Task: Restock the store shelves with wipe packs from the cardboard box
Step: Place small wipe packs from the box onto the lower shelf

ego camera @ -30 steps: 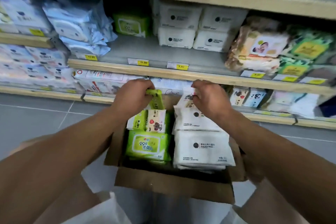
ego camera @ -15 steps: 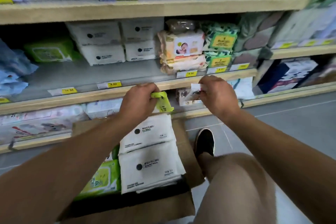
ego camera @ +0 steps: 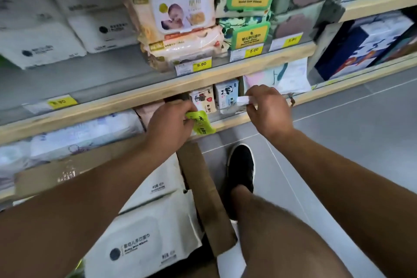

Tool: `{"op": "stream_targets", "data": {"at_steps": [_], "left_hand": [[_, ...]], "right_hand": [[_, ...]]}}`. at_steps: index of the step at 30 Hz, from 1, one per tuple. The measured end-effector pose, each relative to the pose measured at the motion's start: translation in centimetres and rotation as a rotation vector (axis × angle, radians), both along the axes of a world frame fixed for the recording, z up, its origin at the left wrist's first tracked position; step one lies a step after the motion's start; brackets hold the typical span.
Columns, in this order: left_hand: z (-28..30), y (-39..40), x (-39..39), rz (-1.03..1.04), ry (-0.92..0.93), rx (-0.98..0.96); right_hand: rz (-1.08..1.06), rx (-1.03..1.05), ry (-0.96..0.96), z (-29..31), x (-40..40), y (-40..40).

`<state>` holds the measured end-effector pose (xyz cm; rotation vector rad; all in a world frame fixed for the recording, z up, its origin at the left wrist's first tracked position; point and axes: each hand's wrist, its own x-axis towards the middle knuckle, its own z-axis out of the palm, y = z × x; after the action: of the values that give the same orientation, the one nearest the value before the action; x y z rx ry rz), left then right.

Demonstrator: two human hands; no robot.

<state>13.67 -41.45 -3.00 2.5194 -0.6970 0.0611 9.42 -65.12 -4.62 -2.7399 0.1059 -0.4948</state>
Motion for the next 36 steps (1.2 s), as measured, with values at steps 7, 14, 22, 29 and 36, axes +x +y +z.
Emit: {"op": "stream_targets", "data": {"at_steps": [7, 14, 22, 29, 36], "left_hand": [[-3.8, -2.0, 2.8, 0.014, 0.050, 0.016], [-6.0, -3.0, 4.9, 0.000, 0.050, 0.007], [-7.4, -2.6, 5.9, 0.013, 0.070, 0.004], [-7.8, -2.3, 6.3, 0.003, 0.074, -0.029], [-7.7, -3.0, 6.2, 0.029, 0.076, -0.010]], "right_hand": [[0.013, -0.009, 0.052, -5.6, 4.0, -1.5], [-0.008, -0.048, 0.102, -9.9, 7.3, -1.9], [-0.027, -0.117, 0.075, -12.3, 8.8, -2.0], [0.003, -0.150, 0.083, -12.2, 9.7, -1.5], [-0.077, -0.363, 0.002, -12.4, 10.1, -1.3]]}}
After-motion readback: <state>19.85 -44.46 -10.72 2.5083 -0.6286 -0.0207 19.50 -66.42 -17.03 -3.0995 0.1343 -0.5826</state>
